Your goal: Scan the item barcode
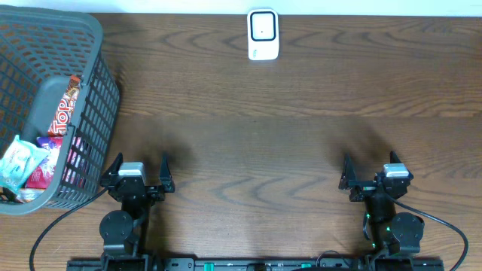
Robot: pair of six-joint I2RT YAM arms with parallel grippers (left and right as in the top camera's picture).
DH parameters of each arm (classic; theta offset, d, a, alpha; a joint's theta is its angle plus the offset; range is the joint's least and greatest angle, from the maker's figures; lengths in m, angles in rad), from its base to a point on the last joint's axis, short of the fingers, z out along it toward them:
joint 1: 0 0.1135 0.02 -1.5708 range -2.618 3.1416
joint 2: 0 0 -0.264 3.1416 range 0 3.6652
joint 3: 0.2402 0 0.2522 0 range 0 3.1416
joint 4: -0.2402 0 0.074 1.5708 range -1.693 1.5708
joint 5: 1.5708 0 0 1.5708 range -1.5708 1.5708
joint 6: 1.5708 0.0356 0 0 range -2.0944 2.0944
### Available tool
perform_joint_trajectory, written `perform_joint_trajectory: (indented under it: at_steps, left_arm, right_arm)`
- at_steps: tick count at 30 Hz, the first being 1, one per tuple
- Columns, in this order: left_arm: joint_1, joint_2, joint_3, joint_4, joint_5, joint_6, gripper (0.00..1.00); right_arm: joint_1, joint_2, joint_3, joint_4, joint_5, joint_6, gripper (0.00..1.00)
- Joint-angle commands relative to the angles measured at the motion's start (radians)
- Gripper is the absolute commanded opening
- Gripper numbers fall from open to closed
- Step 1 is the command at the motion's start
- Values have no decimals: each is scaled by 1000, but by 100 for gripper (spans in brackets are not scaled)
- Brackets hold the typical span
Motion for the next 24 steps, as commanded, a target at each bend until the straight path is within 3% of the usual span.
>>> perform_joint_trajectory:
  at_steps: [1, 19, 21, 24]
  left_arm:
    - [-4, -6, -20, -29, -2, 6, 98]
    - [-4, -6, -20, -28, 0, 3, 98]
    - [-5, -6, -19, -22, 98, -109, 98]
    - [-5, -6, -19, -2, 397, -444, 98]
  right_arm:
    - [8, -5, -1, -3, -3, -11, 99]
    - [8, -5, -1, -4, -3, -11, 99]
    - [8, -5, -1, -4, -3, -11, 99]
    - [8, -5, -1, -4, -3, -11, 99]
